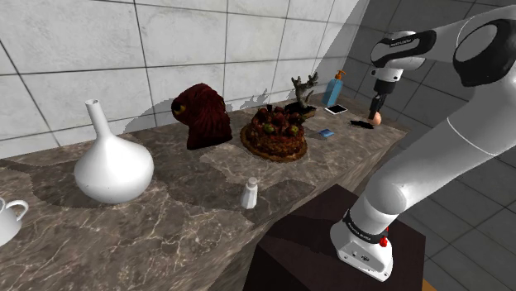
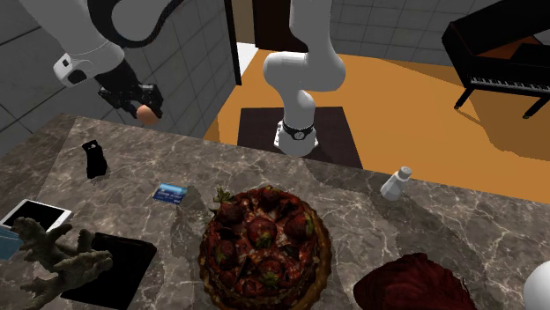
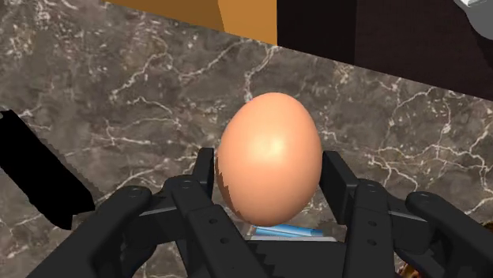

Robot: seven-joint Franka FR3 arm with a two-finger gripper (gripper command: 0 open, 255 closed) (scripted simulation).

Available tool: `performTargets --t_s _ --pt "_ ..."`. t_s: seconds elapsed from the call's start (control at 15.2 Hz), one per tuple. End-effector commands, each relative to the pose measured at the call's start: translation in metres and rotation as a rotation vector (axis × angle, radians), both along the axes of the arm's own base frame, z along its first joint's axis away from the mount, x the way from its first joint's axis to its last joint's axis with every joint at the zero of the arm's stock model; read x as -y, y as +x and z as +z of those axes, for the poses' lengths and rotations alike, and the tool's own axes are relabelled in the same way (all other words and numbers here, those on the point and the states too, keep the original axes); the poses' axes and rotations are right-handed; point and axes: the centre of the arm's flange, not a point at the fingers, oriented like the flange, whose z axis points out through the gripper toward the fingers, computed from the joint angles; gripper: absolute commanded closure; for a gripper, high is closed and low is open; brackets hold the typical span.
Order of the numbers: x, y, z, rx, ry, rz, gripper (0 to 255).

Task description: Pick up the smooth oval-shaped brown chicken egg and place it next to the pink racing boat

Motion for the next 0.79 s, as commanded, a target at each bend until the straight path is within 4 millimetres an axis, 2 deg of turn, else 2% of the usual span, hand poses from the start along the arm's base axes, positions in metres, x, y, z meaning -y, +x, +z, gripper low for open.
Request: performTargets --t_s 0.0,0.59,0.66,0.73 --pt "0.026 -0.005 0.001 -0.001 -0.002 0.003 255" --pt "0.140 -0.038 0.002 -0.001 -0.002 0.003 255" --pt "0.151 -0.041 0.002 -0.001 -0.002 0.003 255" --pt "0.151 -0.041 -0.003 -0.001 -0.002 0.003 255"
